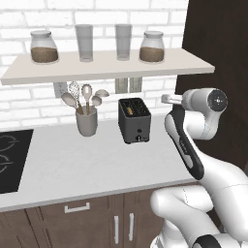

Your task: Start the toaster. Once the lever pops up, take the bread to the plate on the dining counter.

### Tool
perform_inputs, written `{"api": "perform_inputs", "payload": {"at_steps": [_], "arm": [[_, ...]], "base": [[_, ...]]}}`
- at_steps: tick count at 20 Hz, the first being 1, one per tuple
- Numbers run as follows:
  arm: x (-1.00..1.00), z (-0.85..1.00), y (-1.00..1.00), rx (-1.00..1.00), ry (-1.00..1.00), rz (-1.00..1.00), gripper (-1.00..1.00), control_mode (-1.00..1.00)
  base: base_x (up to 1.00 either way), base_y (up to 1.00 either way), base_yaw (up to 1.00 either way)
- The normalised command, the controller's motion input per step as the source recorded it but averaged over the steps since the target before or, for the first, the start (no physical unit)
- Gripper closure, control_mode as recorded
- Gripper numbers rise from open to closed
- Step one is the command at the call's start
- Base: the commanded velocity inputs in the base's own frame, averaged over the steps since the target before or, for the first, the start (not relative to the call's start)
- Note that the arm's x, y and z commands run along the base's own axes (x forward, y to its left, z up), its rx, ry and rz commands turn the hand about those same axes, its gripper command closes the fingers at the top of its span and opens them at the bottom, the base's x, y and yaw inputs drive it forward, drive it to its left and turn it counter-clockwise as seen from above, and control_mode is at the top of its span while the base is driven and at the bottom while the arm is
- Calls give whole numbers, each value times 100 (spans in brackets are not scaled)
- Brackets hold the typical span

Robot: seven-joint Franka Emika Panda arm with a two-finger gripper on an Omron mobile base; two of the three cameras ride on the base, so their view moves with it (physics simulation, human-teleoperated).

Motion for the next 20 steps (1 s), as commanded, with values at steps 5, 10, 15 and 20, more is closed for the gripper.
{"api": "perform_inputs", "payload": {"at_steps": [5,10,15,20], "arm": [[0,0,0,0,0,0,-100,-100],[0,0,0,0,0,0,-100,-100],[0,0,0,0,0,0,-100,-100],[0,0,0,0,0,0,-100,-100]], "base": [[0,0,0],[0,0,0],[0,0,0],[0,0,0]]}}
